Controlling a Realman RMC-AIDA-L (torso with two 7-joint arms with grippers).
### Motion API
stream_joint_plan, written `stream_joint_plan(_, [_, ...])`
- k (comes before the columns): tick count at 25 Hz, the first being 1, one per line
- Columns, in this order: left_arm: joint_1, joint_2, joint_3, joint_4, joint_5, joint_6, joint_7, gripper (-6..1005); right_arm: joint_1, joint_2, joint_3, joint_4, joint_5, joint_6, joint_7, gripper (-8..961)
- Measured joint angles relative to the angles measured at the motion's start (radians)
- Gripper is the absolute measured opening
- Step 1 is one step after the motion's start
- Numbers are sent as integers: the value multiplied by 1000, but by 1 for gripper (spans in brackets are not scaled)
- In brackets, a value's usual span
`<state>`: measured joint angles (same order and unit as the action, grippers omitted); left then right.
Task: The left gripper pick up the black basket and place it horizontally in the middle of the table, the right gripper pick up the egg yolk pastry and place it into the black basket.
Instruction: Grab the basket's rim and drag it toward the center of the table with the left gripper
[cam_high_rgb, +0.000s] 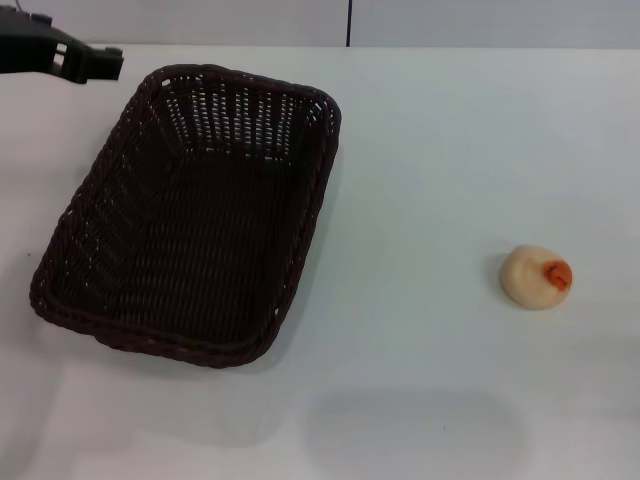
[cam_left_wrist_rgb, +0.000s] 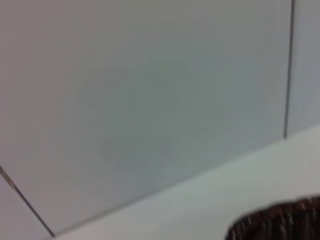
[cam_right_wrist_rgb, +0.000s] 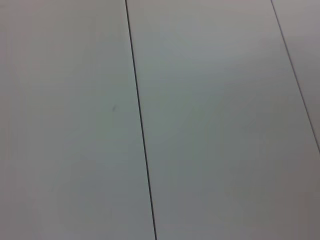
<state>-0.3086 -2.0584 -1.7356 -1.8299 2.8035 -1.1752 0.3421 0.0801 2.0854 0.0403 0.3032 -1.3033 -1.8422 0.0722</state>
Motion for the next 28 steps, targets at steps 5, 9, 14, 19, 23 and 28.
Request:
stream_joint_plan(5, [-28,-1,-7,-17,39,-116,-5,797,2,0,1,-1,0,0,0,688])
stream_joint_plan(9, [-63,-2,-6,-32,56,-237,-9,797,1,0,1,-1,0,0,-3,687])
stream_joint_plan(14, [-100,-6,6,-34,62,-339,-19,796,-2,1,1,-1,0,1,-6,687])
stream_joint_plan(19, [-110,-8,32,-13,63,-361,-26,796,-3,1,0,-1,-3,1,-8,687])
stream_joint_plan(23, [-124,-8,41,40,63,-362,-27,796,-5,3,0,-1,-7,2,-8,688])
stream_joint_plan(28, [-144,-7,42,119,75,-353,-28,797,-5,3,-9,1,-8,-1,-8,688])
